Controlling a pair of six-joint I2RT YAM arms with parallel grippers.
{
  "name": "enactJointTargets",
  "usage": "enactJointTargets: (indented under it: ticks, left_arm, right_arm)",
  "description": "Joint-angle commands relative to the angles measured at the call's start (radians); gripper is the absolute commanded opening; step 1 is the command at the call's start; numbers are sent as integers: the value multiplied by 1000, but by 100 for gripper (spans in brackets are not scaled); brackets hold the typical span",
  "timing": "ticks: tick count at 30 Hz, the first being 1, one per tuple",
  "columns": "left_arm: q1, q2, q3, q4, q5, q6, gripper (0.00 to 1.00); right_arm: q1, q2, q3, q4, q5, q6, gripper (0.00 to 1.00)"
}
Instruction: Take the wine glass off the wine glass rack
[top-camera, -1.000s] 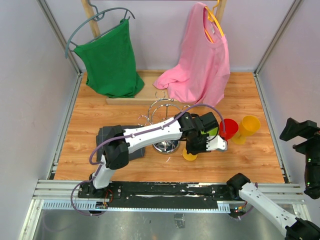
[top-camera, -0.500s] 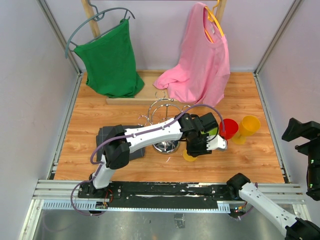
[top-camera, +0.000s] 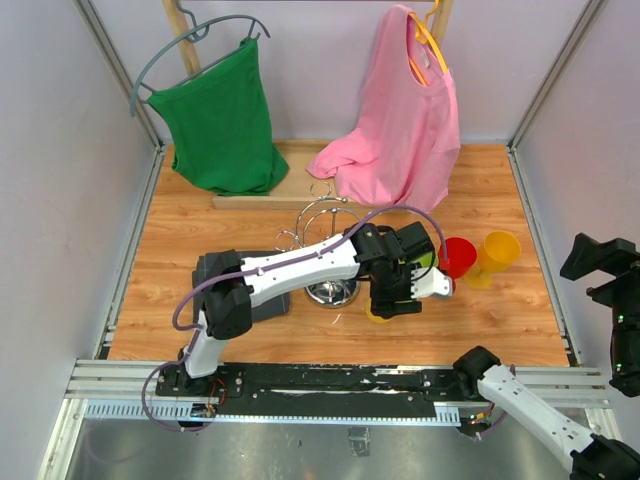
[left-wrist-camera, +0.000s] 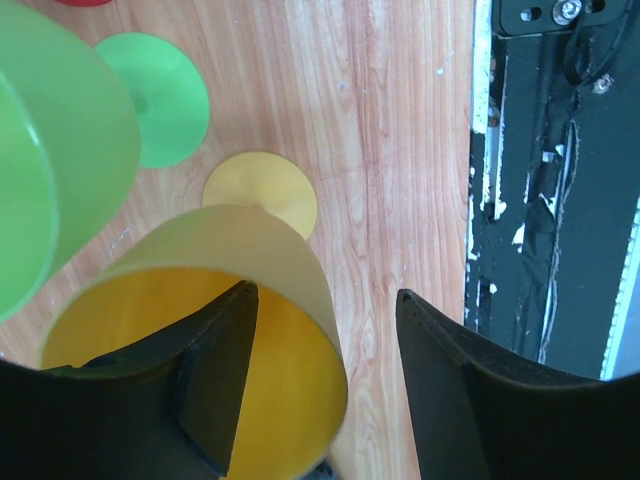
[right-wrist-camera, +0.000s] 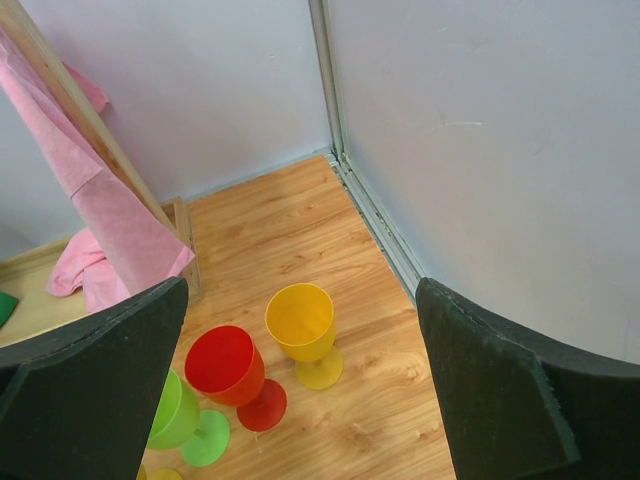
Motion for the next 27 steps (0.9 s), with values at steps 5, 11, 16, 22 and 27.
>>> enactJointTargets:
  ticks: [5, 11, 16, 22, 27]
  left_arm:
    - [7, -103, 149, -97, 12, 6, 64]
    - [5, -118, 318, -123, 20, -3, 64]
    - [1, -123, 497, -118, -46, 23, 64]
    - [68, -237, 546, 90, -287, 91, 77]
    - [400, -359, 478, 210, -222, -42, 83]
  right_arm:
    - [9, 45, 20, 46, -27, 0, 99]
    - [9, 89, 36, 90, -57, -13, 99]
    - [8, 153, 53, 134, -87, -37, 98]
    - [9, 361, 147, 153, -162, -53, 98]
    - [-3, 588, 307, 150, -234, -75, 98]
